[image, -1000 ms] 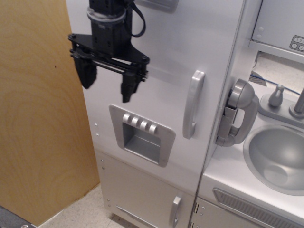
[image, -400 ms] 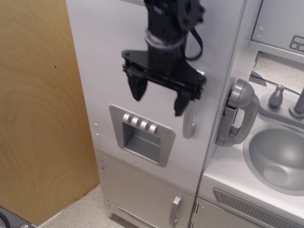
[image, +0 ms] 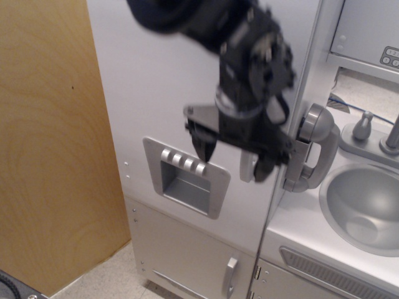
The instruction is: Open fridge
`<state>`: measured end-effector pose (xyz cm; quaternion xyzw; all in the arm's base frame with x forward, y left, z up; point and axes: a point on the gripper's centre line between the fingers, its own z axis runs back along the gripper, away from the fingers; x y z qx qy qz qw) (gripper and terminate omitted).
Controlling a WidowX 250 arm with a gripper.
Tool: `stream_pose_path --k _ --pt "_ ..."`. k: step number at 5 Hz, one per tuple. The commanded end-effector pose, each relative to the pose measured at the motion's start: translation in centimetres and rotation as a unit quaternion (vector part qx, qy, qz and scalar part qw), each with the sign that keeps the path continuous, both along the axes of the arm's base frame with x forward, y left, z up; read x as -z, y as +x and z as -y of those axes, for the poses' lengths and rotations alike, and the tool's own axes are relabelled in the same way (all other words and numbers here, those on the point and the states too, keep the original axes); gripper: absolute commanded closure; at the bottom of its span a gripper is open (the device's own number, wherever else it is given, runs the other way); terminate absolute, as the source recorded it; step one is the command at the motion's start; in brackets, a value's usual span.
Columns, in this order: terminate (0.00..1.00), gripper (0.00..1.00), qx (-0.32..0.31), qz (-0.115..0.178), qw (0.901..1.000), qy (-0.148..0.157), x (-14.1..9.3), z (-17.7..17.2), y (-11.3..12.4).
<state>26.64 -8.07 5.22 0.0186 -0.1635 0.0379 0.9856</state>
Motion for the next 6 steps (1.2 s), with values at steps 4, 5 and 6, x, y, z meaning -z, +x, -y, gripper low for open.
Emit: stream_pose_path --k 4,5,6 --pt "0.00 0.00 -0.040 0.024 0.9989 0.002 -0.6 -2.5 4.4" --pt "0.00 0.00 -0.010 0.021 0.9997 -0.002 -1.2 -1.8 5.5" --pt "0.00 0.00 -0.001 0.031 0.9995 -0.008 -1.9 -1.5 6.0"
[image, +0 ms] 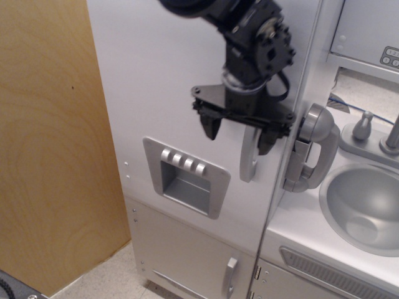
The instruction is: Open fridge
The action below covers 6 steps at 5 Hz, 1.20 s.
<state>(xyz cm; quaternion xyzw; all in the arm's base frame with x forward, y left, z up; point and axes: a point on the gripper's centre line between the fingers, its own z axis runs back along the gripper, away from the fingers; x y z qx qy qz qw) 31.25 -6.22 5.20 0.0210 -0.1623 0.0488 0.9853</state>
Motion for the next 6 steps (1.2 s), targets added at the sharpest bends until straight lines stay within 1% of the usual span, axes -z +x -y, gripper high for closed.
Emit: stream_pose_path --k 1,2,3,4,5,6 --pt "0.00 1.00 0.028 0.044 0.9986 -0.012 -2.4 0.2 1.1" --pt "0.00 1.00 0.036 0.046 0.9983 -0.007 -2.6 0.0 0.8" --pt "0.00 1.00 0.055 0.061 0.9966 0.001 -2.6 -0.1 -0.4" --pt "0.00 1.00 0.073 0.053 0.9959 0.006 -2.3 -0.1 -2.4" --pt "0.00 1.00 0.096 0.057 0.9937 0.014 -2.1 -0.2 -4.9" --pt "0.00 1.00 0.097 0.048 0.9941 0.013 -2.1 -0.7 -7.1"
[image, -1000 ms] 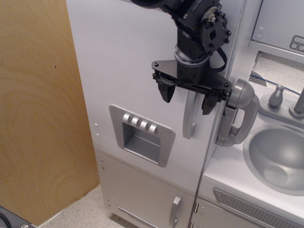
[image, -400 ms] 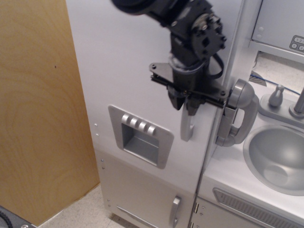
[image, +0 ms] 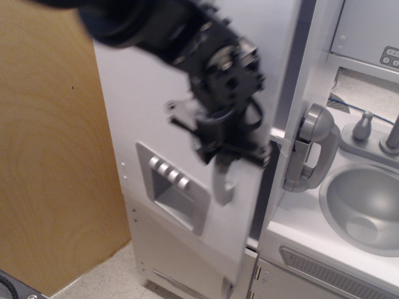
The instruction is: Open fridge
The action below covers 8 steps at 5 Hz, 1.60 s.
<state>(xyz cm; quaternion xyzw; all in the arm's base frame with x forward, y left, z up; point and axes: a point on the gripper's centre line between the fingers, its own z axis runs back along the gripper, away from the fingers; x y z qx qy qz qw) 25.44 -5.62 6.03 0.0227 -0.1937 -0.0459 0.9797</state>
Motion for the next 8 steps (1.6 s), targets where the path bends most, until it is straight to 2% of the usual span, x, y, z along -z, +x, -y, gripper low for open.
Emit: stream_pose_path --k 1,2,3,6,7,8 --pt "0.00 0.00 0.039 -0.071 0.9966 0.015 -1.0 0.9 -2.0" --pt "0.00 0.00 0.051 -0.086 0.9943 0.035 -0.8 3.4 -1.7" --pt "0.00 0.00 0.071 -0.087 0.9931 0.036 -2.5 4.1 0.0" --pt "0.00 0.00 0.086 -0.098 0.9913 0.021 -1.8 10.4 2.4" --pt "0.00 0.00 0.074 -0.088 0.9931 0.026 -1.7 11.2 3.6" --pt "0.00 0.00 0.033 -0.066 0.9971 0.019 -2.3 9.3 4.8"
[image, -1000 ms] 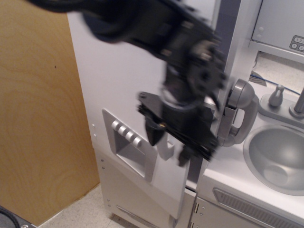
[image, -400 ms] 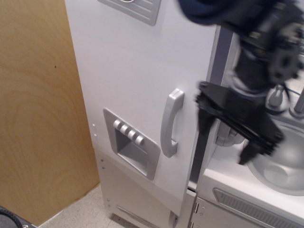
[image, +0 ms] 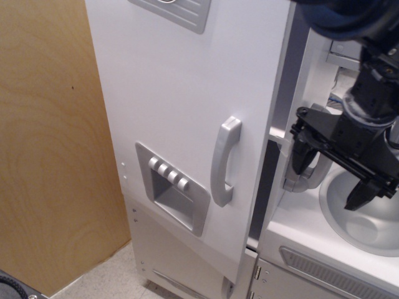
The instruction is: Open fridge
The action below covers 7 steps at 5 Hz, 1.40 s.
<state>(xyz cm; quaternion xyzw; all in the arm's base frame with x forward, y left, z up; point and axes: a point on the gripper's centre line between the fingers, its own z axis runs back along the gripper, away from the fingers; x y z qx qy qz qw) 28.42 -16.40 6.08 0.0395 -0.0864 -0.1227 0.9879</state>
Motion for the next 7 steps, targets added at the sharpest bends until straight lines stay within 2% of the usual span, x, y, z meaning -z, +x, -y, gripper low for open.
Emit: stream_pose_path --k 1,2,3,4,6,7 --pt "0.00 0.00 -0.065 0.037 0.9971 -0.014 -1.9 -3.8 0.7" --pt "0.00 0.00 -0.070 0.010 0.9974 -0.013 -1.6 -5.2 -1.0" --pt "0.00 0.00 -0.072 0.001 0.9974 -0.010 -1.5 -6.7 -2.7" --pt "0.00 0.00 -0.088 0.018 0.9960 -0.002 -1.7 -8.7 -4.2" --pt "0.00 0.00 -0.117 0.058 0.9913 -0.012 -2.8 -13.8 -6.7" --pt "0.00 0.00 -0.125 0.075 0.9894 -0.004 -3.1 -16.9 -7.9"
